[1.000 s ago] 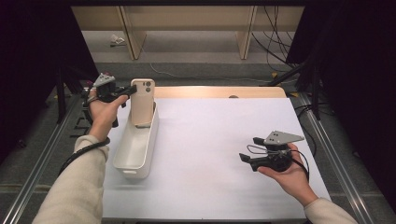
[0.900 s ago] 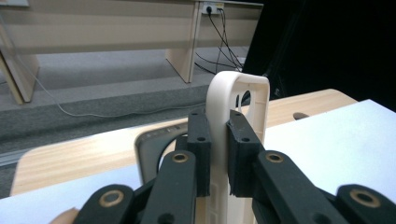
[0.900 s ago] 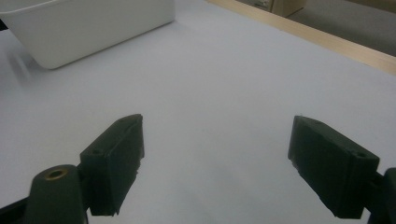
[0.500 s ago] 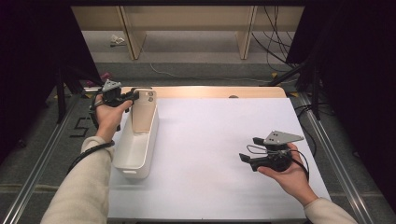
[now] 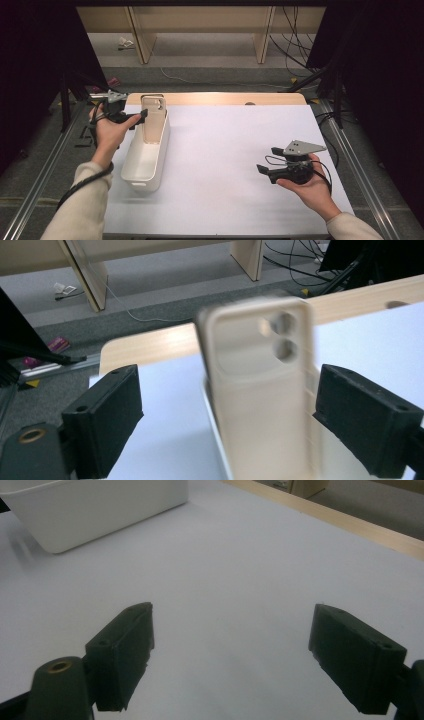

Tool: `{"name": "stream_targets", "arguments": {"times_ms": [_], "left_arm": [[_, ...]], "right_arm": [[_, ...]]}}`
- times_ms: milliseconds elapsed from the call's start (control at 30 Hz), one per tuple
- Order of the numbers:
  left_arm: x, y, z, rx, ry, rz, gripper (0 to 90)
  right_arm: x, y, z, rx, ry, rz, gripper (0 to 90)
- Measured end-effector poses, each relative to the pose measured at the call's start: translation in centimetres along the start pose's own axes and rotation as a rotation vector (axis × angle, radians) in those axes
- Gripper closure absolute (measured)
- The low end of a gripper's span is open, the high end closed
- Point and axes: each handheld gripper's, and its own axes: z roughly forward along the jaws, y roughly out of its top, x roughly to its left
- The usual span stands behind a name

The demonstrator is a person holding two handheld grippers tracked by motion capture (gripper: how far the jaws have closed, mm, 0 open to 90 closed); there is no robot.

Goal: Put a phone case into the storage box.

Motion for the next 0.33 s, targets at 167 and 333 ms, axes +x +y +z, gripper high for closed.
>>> {"name": "stream_targets", "arguments": {"times_ms": [167,333], "left_arm": [[-3.3,-3.7,-6.0,-0.048,-0.115,-0.005,7.7],[-5.4,-6.1,-9.1,-0.094,-0.185,0.051,5.6]], "right_arm": [[-0.1,-0.1,-0.3,-0.009,0.001,0.012,18.7],[-0.5,-0.3,-0.9,-0.028,0.004,0.039,17.7]]}}
